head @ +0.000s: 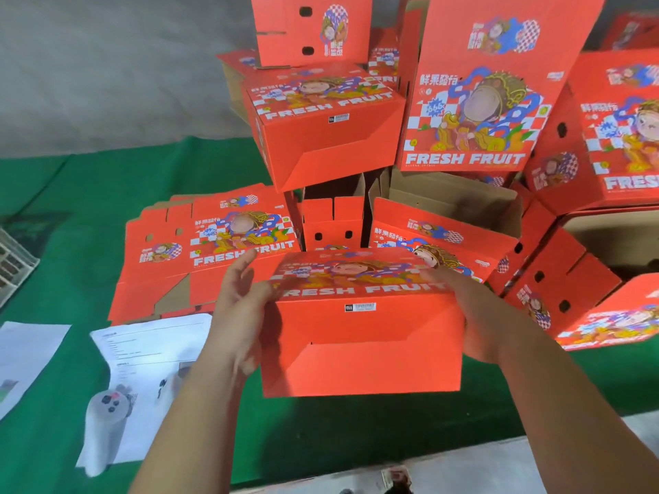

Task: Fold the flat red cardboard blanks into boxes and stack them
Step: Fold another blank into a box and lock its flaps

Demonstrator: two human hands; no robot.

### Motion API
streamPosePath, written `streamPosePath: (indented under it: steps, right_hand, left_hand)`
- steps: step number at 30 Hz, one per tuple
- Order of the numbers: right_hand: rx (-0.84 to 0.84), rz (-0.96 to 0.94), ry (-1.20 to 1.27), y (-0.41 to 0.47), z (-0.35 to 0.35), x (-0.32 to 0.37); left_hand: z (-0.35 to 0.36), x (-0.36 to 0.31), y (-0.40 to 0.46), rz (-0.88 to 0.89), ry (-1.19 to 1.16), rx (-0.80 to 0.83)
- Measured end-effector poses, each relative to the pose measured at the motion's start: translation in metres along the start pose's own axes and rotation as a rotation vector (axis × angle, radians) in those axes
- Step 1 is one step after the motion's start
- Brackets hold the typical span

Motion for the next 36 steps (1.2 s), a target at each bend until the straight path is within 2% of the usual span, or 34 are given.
streamPosePath:
  steps: [1, 3, 4, 6, 7, 8, 11, 16, 24, 27, 32, 36]
  right_hand:
    - [0.042, -0.001, -0.066, -0.002, 0.001, -0.004]
    - [0.063, -0.084, -0.207, -0.011, 0.007, -0.004]
    - [0.066, -0.127, -0.242, -0.015, 0.009, -0.003]
    - [0.113, -0.189, -0.39, -0.024, 0.017, 0.001]
    - [0.144, -0.21, -0.485, -0.029, 0.021, 0.002]
    - [0.172, -0.214, -0.548, -0.033, 0.023, 0.003]
    - [0.171, -0.193, -0.517, -0.039, 0.02, 0.01]
    - [0.167, -0.143, -0.485, -0.035, 0.003, 0.007]
    - [0.199, -0.052, -0.436, -0.022, -0.05, -0.023]
    - [0.21, -0.011, -0.494, -0.021, -0.061, -0.032]
    - [0.131, -0.065, -0.516, -0.009, -0.057, -0.047]
    - [-0.146, -0.189, -0.412, 0.011, -0.066, -0.054]
  left_hand:
    - [-0.005, 0.003, -0.004, 0.025, -0.007, -0.008]
    - [-0.019, 0.019, -0.006, -0.047, -0.091, -0.023]
    - [-0.024, 0.031, -0.007, -0.157, -0.152, 0.006]
    - [-0.014, 0.058, -0.02, -0.499, -0.221, 0.202]
    - [-0.007, 0.07, -0.029, -0.61, -0.228, 0.279]
    - [-0.005, 0.08, -0.034, -0.647, -0.23, 0.298]
    - [-0.008, 0.091, -0.04, -0.569, -0.186, 0.223]
    - [-0.014, 0.092, -0.046, -0.519, -0.211, 0.206]
    - [0.006, 0.096, -0.055, -0.494, -0.067, 0.318]
    - [0.006, 0.097, -0.055, -0.463, 0.027, 0.394]
    - [-0.002, 0.074, -0.029, -0.32, 0.201, 0.459]
    - [0.007, 0.069, -0.009, -0.209, 0.378, 0.396]
Point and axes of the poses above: each hand's wrist, its own y-axis towards the middle knuckle, its own z-axis out of the palm, x = y × z, the point moved 7 cm from there along y, towards the middle knuckle, and after that the axes turned 13 degrees about x, right-handed, at the moved point
